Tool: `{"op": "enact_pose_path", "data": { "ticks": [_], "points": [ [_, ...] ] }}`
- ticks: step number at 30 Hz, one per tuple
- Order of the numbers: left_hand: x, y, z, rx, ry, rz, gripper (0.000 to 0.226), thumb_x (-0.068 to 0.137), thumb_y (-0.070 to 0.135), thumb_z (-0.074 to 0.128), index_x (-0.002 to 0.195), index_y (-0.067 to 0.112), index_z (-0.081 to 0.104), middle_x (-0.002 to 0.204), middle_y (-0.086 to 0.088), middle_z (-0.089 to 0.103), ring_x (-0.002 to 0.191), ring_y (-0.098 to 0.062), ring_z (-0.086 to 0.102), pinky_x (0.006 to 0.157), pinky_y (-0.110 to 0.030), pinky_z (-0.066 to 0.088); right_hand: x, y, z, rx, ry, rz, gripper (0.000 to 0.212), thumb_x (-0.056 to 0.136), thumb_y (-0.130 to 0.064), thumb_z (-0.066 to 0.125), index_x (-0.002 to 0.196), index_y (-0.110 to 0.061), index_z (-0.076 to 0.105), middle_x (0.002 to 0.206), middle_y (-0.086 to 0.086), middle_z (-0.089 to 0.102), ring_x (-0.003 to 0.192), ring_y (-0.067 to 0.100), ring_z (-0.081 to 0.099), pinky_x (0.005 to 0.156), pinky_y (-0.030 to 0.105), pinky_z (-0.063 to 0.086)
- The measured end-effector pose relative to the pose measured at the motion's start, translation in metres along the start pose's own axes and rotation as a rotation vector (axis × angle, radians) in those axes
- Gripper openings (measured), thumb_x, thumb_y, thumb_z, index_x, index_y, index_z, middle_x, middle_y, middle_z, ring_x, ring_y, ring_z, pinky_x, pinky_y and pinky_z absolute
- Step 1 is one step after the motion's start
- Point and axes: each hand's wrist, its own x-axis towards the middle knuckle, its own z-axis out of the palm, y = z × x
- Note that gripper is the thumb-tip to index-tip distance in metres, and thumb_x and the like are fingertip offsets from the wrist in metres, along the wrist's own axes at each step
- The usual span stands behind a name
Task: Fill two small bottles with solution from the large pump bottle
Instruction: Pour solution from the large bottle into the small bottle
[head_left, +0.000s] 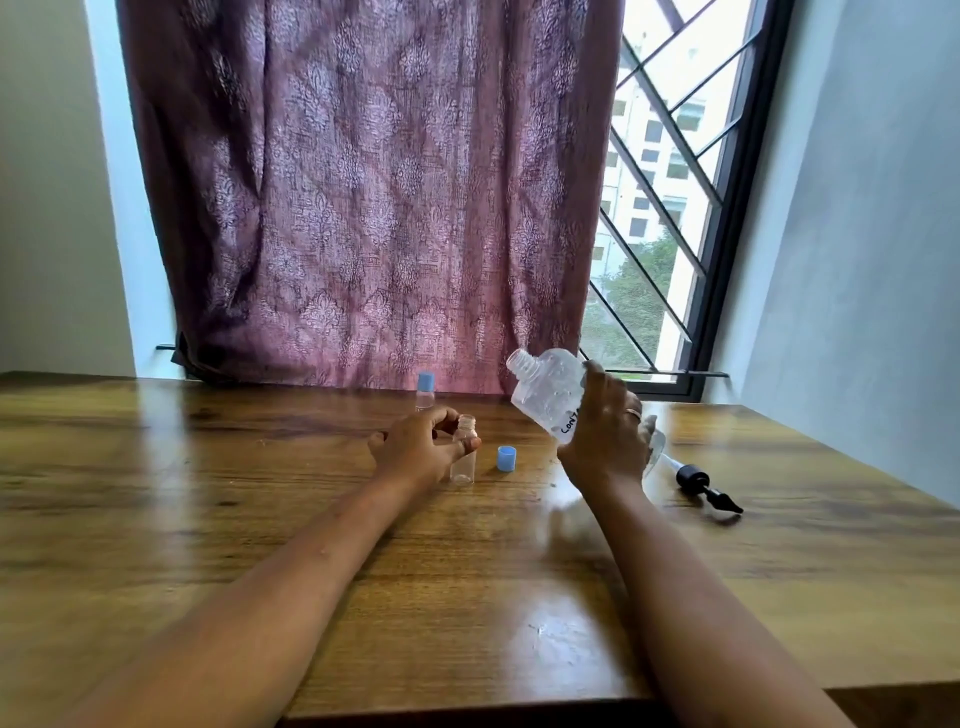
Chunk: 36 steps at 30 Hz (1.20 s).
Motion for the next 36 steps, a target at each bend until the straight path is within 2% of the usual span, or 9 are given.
{"op": "enact_pose_path", "data": {
  "ticks": [3,5,11,16,24,36],
  "points": [
    [0.0,0.001,0.001,0.046,0.021,-0.004,0.033,0.073,0.061,0.065,0.098,0.04,0.06,0.096,0.017,0.061,0.1,-0.011,0.054,0.081,-0.035,0.023,-0.002,0.0,0.002,-0.118,-0.028,-0.059,0.093,0.072,-0.011,0.066,0.145,-0.026,0.01,0.137,0.004,0.033,0.125,0.032,0.037,0.109,0.06,0.026],
    [-0.001,0.002,0.0,0.053,0.024,-0.009,0.034,0.073,0.061,0.064,0.099,0.04,0.06,0.095,0.017,0.06,0.101,-0.012,0.053,0.079,-0.034,0.02,-0.003,0.0,0.004,-0.175,-0.031,-0.084,0.096,0.073,-0.011,0.066,0.145,-0.029,0.006,0.138,0.003,0.032,0.126,0.03,0.037,0.108,0.059,0.026],
    [0.001,0.001,0.0,0.083,0.026,0.011,0.035,0.074,0.061,0.063,0.101,0.038,0.061,0.104,0.012,0.065,0.107,-0.015,0.054,0.082,-0.036,0.022,-0.005,-0.003,0.011,-0.249,-0.031,-0.173,0.095,0.073,-0.007,0.064,0.145,-0.034,0.006,0.14,0.002,0.031,0.127,0.028,0.037,0.108,0.061,0.026],
    [0.001,-0.001,-0.001,0.094,0.034,0.02,0.034,0.074,0.062,0.063,0.098,0.037,0.061,0.103,0.011,0.066,0.106,-0.015,0.055,0.086,-0.039,0.024,-0.006,-0.006,0.015,-0.274,-0.026,-0.222,0.096,0.071,-0.008,0.065,0.143,-0.035,0.007,0.138,0.002,0.031,0.128,0.028,0.035,0.108,0.062,0.026],
    [0.0,0.0,-0.002,0.104,0.049,0.022,0.035,0.074,0.062,0.063,0.099,0.038,0.061,0.105,0.012,0.067,0.107,-0.014,0.055,0.082,-0.036,0.023,-0.006,-0.005,0.014,-0.269,-0.026,-0.229,0.095,0.073,-0.006,0.064,0.144,-0.035,0.008,0.138,0.002,0.03,0.129,0.028,0.033,0.109,0.061,0.024],
    [-0.001,0.001,-0.002,0.111,0.036,0.011,0.039,0.077,0.059,0.062,0.109,0.036,0.061,0.113,0.01,0.066,0.114,-0.016,0.052,0.086,-0.037,0.022,-0.006,-0.005,0.011,-0.263,-0.017,-0.237,0.094,0.073,-0.005,0.065,0.143,-0.035,0.01,0.138,0.002,0.031,0.129,0.028,0.033,0.11,0.062,0.022]
  ]
}}
